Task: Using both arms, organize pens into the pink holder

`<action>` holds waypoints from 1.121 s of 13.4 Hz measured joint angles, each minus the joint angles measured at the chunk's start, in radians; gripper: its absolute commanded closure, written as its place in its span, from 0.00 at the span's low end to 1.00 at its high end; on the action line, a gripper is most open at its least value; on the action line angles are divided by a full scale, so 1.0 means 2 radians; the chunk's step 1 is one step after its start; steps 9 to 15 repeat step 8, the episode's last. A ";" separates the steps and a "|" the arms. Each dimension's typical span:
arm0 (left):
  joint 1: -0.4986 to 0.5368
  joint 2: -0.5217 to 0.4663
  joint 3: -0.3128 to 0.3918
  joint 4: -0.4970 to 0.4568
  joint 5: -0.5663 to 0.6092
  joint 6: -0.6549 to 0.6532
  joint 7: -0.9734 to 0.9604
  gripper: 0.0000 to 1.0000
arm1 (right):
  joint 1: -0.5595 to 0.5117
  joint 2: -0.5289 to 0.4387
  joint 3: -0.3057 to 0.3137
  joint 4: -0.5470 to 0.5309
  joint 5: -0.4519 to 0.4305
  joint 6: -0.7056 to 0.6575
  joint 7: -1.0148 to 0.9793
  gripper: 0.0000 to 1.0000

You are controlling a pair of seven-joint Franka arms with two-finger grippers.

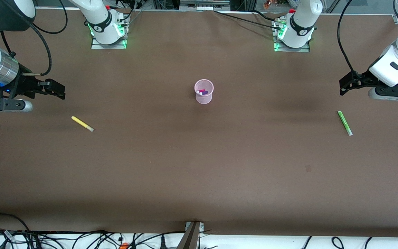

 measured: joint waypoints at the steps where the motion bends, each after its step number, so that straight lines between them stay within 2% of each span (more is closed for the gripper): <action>1: 0.000 0.000 0.000 0.000 0.000 0.000 0.000 0.00 | 0.000 0.000 0.000 0.000 0.000 0.000 0.000 0.00; 15: 0.000 0.000 0.000 0.000 0.000 0.000 0.000 0.00 | 0.000 0.000 0.000 0.000 0.005 -0.001 0.001 0.00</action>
